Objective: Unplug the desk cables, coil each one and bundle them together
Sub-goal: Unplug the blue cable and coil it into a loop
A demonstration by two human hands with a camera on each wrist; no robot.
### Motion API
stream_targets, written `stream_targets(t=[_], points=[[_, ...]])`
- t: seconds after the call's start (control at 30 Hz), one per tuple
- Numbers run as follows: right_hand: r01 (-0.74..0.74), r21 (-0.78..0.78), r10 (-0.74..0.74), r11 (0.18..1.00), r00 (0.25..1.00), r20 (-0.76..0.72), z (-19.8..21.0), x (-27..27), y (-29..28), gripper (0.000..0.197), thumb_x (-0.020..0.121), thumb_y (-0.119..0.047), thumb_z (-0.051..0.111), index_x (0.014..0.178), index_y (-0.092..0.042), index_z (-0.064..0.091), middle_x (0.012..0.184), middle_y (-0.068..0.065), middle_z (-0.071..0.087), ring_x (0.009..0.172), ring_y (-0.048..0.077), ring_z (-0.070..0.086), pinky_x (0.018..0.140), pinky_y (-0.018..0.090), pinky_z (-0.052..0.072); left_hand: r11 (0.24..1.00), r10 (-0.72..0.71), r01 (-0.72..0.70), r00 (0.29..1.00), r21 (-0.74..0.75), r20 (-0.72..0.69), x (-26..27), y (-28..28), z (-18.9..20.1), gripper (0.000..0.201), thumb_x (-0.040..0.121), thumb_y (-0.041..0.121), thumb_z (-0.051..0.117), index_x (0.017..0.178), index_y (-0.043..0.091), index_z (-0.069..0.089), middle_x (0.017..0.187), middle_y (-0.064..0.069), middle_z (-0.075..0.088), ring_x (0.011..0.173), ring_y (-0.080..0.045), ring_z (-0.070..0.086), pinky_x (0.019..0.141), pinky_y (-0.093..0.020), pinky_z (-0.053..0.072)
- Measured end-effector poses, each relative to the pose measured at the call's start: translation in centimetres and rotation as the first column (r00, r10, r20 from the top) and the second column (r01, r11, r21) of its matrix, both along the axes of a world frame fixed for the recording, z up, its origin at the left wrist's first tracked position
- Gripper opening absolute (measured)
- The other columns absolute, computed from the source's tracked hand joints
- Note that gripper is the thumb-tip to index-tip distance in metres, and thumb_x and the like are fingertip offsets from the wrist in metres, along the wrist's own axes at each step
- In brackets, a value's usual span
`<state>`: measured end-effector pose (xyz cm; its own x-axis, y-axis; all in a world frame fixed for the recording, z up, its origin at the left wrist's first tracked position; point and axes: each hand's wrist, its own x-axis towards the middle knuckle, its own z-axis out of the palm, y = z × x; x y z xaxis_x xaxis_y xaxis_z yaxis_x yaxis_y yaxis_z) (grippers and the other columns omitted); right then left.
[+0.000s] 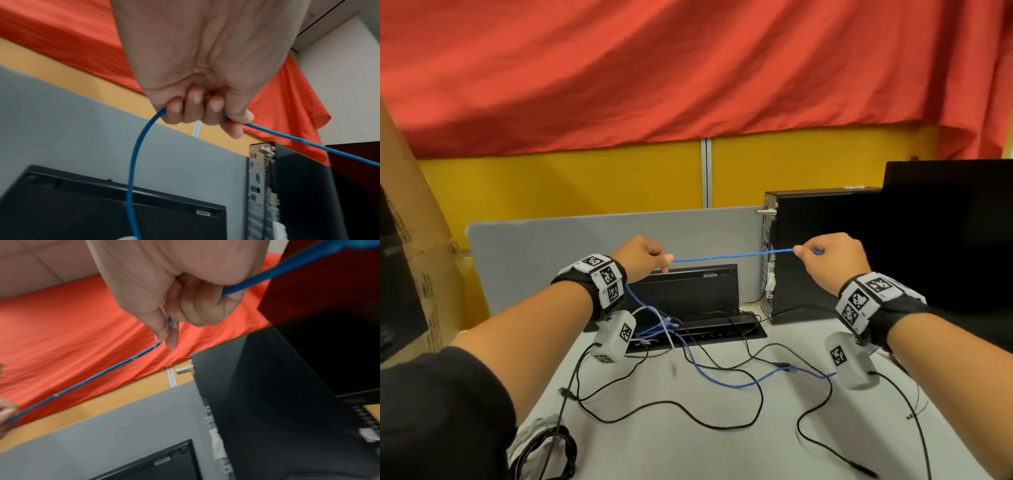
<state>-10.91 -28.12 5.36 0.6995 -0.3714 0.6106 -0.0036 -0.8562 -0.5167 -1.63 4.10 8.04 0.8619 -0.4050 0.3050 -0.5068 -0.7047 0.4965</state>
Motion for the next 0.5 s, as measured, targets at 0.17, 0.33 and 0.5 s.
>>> stream_targets(t=[0.17,0.33,0.5], points=[[0.136,0.032,-0.137,0.990,0.990,0.025,-1.4,-0.1,-2.3,0.034,0.091,-0.039,0.061,0.059,-0.030,0.056,0.059,-0.003,0.059,0.057,0.012,0.055,0.048,0.021,0.043,0.994,0.110,-0.110,0.992,-0.005,0.057,0.8,1.7,-0.2,0.032,0.096,0.032,0.058,0.072,0.013,0.069,0.049,0.004,0.039,0.049,-0.012,0.036,0.051,-0.025,0.028],[0.240,0.114,-0.247,0.964,0.968,0.051,-2.6,0.3,-4.7,0.036,0.089,-0.039,0.062,0.056,-0.026,0.056,0.056,-0.003,0.058,0.053,0.013,0.053,0.045,0.018,0.036,0.985,0.170,-0.172,0.980,0.013,0.101,1.4,3.3,-0.2,0.030,0.096,0.029,0.058,0.078,0.009,0.072,0.053,0.002,0.046,0.051,-0.011,0.041,0.050,-0.025,0.029],[0.311,0.141,-0.319,0.940,0.947,0.036,-3.9,0.1,-6.3,0.036,0.088,-0.039,0.063,0.056,-0.025,0.056,0.055,-0.003,0.057,0.049,0.015,0.054,0.042,0.017,0.035,0.977,0.208,-0.212,0.973,0.034,0.100,1.9,5.1,-0.6,0.029,0.096,0.028,0.058,0.076,0.011,0.071,0.057,0.000,0.050,0.055,-0.014,0.044,0.053,-0.025,0.032]])
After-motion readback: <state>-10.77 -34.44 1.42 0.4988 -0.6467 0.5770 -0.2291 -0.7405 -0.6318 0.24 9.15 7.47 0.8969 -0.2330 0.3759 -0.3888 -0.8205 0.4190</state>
